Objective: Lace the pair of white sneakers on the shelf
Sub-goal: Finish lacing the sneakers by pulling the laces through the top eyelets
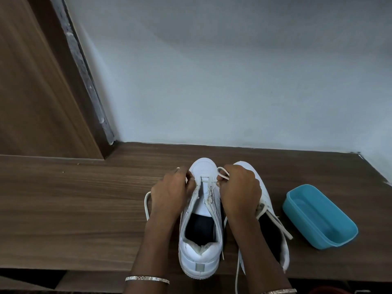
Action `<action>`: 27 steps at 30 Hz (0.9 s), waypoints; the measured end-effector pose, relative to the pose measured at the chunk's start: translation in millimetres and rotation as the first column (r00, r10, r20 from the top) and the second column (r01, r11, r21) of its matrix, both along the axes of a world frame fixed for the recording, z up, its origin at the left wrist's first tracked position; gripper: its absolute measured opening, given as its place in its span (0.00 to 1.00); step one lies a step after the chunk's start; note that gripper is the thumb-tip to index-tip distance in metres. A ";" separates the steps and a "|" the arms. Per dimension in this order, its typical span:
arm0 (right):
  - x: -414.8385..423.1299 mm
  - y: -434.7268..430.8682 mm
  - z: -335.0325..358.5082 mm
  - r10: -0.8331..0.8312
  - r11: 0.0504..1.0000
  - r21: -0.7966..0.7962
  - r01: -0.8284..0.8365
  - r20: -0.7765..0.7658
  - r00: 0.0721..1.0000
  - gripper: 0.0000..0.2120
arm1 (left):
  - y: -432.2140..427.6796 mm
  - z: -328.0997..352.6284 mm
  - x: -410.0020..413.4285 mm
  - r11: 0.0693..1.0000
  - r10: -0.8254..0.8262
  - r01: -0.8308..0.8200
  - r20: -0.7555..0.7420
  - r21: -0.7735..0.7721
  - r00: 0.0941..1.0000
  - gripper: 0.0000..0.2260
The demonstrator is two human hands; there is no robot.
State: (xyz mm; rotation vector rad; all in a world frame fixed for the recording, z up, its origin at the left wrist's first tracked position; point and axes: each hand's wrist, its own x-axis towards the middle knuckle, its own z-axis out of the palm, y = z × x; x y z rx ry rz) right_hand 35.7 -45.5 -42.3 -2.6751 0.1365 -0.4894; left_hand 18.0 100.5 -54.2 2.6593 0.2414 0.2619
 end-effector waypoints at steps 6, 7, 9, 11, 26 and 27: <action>3.5 -14.9 11.5 0.150 0.939 0.336 -0.076 -0.199 0.968 0.09 | 23.4 5.2 -0.8 0.984 -0.058 0.069 0.074 -0.163 0.996 0.07; 2.9 -19.1 17.3 0.184 0.895 0.440 -0.069 -0.224 0.957 0.11 | 28.2 9.6 -2.3 0.978 -0.054 0.073 0.103 -0.195 0.993 0.08; 1.1 -25.8 28.3 0.238 0.805 0.592 -0.054 -0.238 0.942 0.13 | 35.3 19.7 -5.4 0.967 -0.026 0.068 0.173 -0.245 0.985 0.08; 1.3 -29.3 33.2 0.257 0.785 0.616 -0.063 -0.231 0.938 0.10 | 38.2 27.5 -8.0 0.963 0.005 0.052 0.208 -0.264 0.978 0.08; 8.1 -2.7 -6.3 0.224 0.973 0.100 -0.209 -0.173 0.959 0.05 | 3.9 1.5 -0.5 0.999 0.032 -0.032 0.037 0.013 0.999 0.06; 8.1 -2.5 -5.8 0.232 0.971 0.098 -0.217 -0.175 0.957 0.04 | 3.1 1.0 -0.7 0.999 0.027 -0.028 0.051 0.032 0.998 0.06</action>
